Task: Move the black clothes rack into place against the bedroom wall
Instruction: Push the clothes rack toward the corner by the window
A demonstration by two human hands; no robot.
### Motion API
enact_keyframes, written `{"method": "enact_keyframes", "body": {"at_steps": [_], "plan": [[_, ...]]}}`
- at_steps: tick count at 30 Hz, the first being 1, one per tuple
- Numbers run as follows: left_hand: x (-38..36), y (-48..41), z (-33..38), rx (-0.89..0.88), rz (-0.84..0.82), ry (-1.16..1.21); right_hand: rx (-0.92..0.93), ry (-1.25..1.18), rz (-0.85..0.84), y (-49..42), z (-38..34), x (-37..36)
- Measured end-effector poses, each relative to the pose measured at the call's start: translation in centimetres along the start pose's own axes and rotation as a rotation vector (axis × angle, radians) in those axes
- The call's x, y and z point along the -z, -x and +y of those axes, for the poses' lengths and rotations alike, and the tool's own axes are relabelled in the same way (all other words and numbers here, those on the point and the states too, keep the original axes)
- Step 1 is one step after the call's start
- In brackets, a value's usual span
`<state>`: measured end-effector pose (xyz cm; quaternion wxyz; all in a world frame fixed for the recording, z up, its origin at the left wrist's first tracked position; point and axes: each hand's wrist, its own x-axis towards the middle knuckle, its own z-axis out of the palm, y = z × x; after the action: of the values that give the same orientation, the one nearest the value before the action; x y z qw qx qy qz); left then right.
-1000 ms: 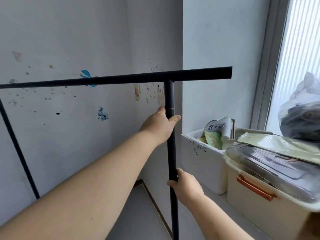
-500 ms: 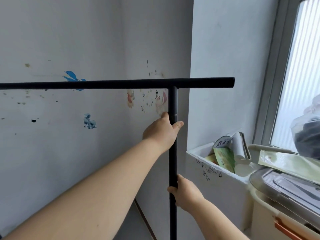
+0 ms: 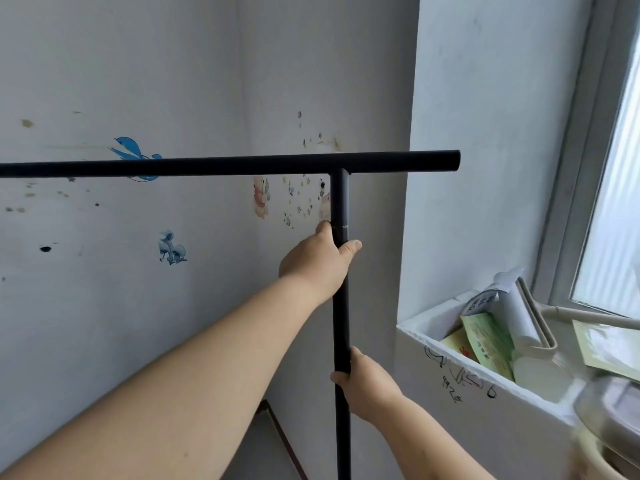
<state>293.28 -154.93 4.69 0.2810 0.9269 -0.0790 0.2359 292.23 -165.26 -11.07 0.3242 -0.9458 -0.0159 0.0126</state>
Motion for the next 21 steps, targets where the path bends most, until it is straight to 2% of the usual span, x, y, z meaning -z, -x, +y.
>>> {"method": "enact_keyframes", "body": {"at_steps": [9,21], "plan": [[-1.1,-4.2,-0.4,-0.008,-0.015,-0.026,-0.005,0.025,-0.108,-4.4,-0.1,1.5],[-1.7,-4.3,0.2,-0.007,-0.007,-0.016,0.018,0.077,-0.034,-4.3,0.2,1.2]]}}
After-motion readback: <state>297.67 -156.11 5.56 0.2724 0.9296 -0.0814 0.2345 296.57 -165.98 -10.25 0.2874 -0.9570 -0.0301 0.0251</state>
